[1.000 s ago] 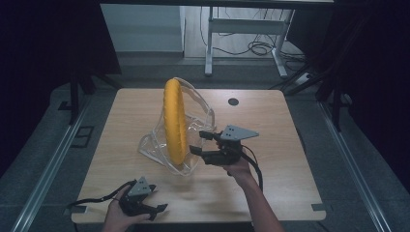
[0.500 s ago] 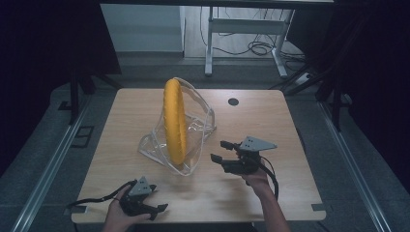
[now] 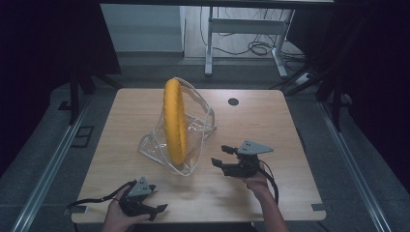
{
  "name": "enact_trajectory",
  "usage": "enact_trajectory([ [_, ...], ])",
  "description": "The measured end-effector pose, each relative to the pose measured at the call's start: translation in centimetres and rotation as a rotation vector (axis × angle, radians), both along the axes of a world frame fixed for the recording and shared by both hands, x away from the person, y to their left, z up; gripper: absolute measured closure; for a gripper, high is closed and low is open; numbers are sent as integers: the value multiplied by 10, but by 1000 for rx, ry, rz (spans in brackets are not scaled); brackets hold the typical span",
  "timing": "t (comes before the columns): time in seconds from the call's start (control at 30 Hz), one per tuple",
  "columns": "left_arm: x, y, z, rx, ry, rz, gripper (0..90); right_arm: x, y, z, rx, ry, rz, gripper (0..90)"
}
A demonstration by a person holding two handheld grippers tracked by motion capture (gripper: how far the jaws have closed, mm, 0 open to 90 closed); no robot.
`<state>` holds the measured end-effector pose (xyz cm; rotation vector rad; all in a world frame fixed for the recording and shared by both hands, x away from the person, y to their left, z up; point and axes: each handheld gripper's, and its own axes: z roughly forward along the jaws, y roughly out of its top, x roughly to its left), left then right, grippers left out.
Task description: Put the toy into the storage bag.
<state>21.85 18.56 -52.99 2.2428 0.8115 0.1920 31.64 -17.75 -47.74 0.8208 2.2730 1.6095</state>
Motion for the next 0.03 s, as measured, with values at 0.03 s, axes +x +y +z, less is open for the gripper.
enact_trajectory([
  [0.03, 0, 0, 0, 0, 0, 0, 184, 0, 0, -2, -5, 3, -2, 330],
])
